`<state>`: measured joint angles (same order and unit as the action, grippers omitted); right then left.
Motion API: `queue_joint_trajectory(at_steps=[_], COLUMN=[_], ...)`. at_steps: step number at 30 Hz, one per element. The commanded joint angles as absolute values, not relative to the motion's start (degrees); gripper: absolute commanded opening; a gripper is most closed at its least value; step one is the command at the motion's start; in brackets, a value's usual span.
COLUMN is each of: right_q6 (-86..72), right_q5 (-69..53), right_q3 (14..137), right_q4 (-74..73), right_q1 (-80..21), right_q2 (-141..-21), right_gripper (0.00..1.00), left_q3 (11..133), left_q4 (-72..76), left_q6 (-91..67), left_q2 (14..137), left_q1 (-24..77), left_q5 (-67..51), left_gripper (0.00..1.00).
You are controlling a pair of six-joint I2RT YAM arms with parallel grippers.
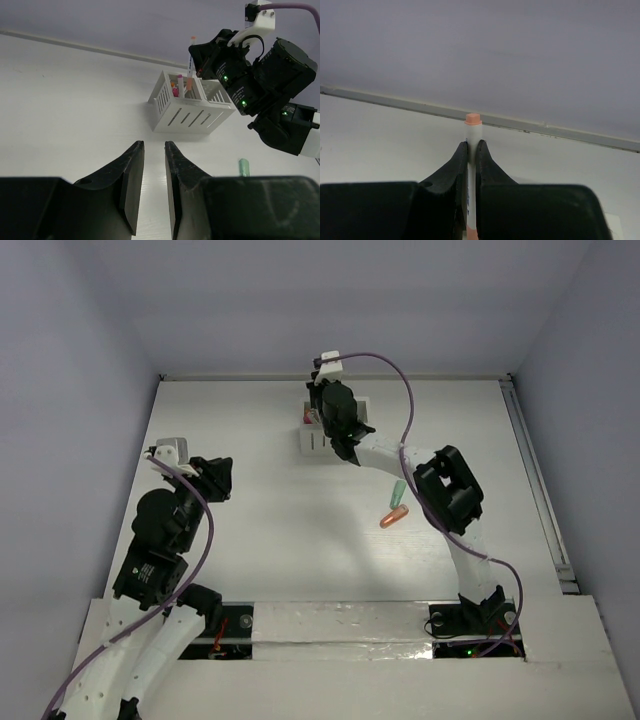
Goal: Sort the stationery into containers
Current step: Place the pen in the storage box, then pick up the stationery from the center of the board.
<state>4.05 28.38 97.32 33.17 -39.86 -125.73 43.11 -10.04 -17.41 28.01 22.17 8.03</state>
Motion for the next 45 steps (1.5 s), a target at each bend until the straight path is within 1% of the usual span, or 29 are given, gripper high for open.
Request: queue_joint_trajectory(at_steps=[1,2,3,5,6,8,9,10,11,12,14,16,17,18,19,20,21,23,24,26,27,29,30,31,33,35,39,42,45], right_q6=[4.1,3.3,2.5,1.9,1.6,1.2,1.2,1.1,1.1,0.5,-0.3,-4.8,-6.2,-10.0,-12.1,-14.4,-19.8,-25.3,-30.4,-35.4,-39.3,-40.3,-40.3,-39.8,-39.2,-38.5,-36.8,-36.0,-35.3], right_q5=[29.8,29.4,28.5,28.1,28.2,28.4,28.0,28.0,27.9,28.3,28.7,30.8,32.2,35.6,37.1,37.6,38.2,38.2,37.1,34.8,30.5,26.3,22.7,20.8,18.8,16.8,8.8,5.8,6.1], right_q3=[98.1,94.9,93.3,90.5,90.0,89.0,87.6,86.8,86.3,85.3,83.7,78.5,76.0,73.2,70.3,64.2,61.6,55.9,54.7,52.7,51.0,47.8,45.1,44.5,45.0,46.2,46.4,45.7,46.3], right_q4=[39.5,40.2,41.6,41.9,41.2,40.9,41.4,41.6,41.6,41.1,39.7,36.8,35.4,31.6,29.6,27.2,20.8,13.6,5.8,-2.4,-8.2,-8.7,-7.7,-7.4,-9.7,-10.6,-10.0,-8.1,-8.6], right_q1=[-40.0,-40.0,-40.0,-40.0,-40.0,-40.0,-40.0,-40.0,-40.0,-40.0,-40.0,-40.0,-40.0,-40.0,-40.0,-39.5,-38.7,-36.5,-35.5,-32.7,-28.8,-25.1,-22.0,-20.8,-20.1,-20.1,-20.1,-20.1,-20.1], right_q2=[-124.1,-123.3,-122.4,-120.6,-120.2,-118.3,-117.3,-116.5,-114.3,-113.1,-110.3,-104.6,-102.4,-97.6,-95.1,-93.0,-91.0,-86.8,-85.2,-83.9,-83.3,-80.4,-79.5,-79.1,-79.9,-81.2,-84.4,-85.3,-86.3], right_gripper=[0.06,0.12,0.23,0.32,0.41,0.53,0.6,0.65,0.66,0.7,0.7,0.46,0.27,0.0,0.0,0.0,0.0,0.0,0.0,0.0,0.01,0.07,0.26,0.41,0.64,0.68,0.68,0.68,0.68], left_q3=[43.6,43.6,43.6,43.6,43.5,43.4,43.4,43.4,43.4,43.4,43.3,43.3,43.3,43.4,43.3,43.3,43.3,43.3,43.3,43.3,43.3,43.2,43.2,43.2,43.2,43.2,43.3,43.2,43.2], left_q4=[-7.4,-7.4,-7.4,-7.4,-7.4,-6.9,-6.9,-6.9,-7.0,-7.0,-6.9,-6.9,-6.9,-7.0,-7.0,-7.2,-7.1,-6.8,-6.8,-6.9,-6.9,-6.8,-6.7,-6.7,-6.9,-7.0,-7.2,-7.4,-7.2], left_q6=[-16.7,-16.7,-16.7,-16.8,-16.8,-16.8,-16.8,-16.9,-16.8,-16.9,-16.9,-16.9,-16.9,-16.9,-17.0,-17.0,-17.0,-17.0,-17.0,-17.0,-16.9,-17.0,-16.9,-17.0,-16.9,-16.9,-17.0,-16.8,-16.9], left_q2=[28.7,28.6,28.4,28.9,29.4,29.1,28.7,28.7,28.7,29.0,29.0,28.2,28.0,27.8,27.8,27.8,27.5,27.2,27.2,27.5,27.3,26.8,26.3,26.2,26.2,26.1,25.1,25.4,25.0], left_q1=[22.5,22.5,22.5,22.5,22.5,22.5,22.5,22.5,22.5,22.5,22.5,22.5,22.5,22.5,22.5,22.5,23.1,23.1,23.6,23.6,23.6,24.2,24.2,24.2,24.2,24.2,24.2,24.2,24.2], left_q5=[7.8,7.8,8.1,8.1,7.7,6.7,6.9,7.1,7.6,7.6,6.8,6.8,7.4,7.6,7.8,7.6,7.4,6.9,6.9,7.0,7.0,6.8,6.9,7.1,7.6,7.3,7.8,7.7,7.7], left_gripper=[0.21,0.21,0.21,0.21,0.21,0.21,0.21,0.21,0.21,0.21,0.21,0.21,0.21,0.21,0.21,0.21,0.21,0.21,0.21,0.21,0.21,0.21,0.21,0.21,0.22,0.21,0.22,0.22,0.22])
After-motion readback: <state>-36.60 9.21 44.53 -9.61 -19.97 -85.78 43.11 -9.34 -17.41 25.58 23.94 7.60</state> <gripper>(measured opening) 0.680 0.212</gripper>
